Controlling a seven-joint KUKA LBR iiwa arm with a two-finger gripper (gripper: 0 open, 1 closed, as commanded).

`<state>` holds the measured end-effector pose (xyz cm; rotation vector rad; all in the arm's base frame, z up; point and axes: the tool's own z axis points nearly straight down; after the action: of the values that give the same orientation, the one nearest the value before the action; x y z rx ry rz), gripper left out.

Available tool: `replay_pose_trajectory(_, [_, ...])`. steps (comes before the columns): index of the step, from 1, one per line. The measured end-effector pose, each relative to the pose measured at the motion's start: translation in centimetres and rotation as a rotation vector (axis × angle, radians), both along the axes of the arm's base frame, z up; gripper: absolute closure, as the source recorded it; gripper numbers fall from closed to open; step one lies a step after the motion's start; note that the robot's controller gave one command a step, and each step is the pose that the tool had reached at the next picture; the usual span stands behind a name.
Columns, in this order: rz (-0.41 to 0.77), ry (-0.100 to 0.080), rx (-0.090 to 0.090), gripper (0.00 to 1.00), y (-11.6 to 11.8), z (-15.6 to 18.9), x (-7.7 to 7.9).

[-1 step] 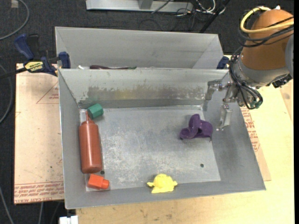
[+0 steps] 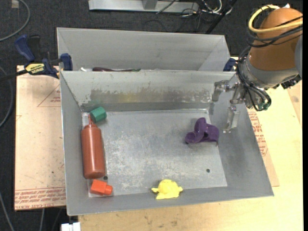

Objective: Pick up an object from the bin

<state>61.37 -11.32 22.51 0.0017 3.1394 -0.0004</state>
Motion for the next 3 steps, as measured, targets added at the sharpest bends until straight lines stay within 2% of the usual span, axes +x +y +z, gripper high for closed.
replay_pose_trajectory(1, [0.078, -0.004, 0.0, 0.0, -0.1, -3.1, -0.1])
replay_pose_trajectory(2, [0.073, -0.005, 0.0, 0.0, 0.1, -9.0, -0.5])
replay_pose_trajectory(3, [0.042, -0.007, 0.0, 1.0, 0.1, -14.2, -1.6])
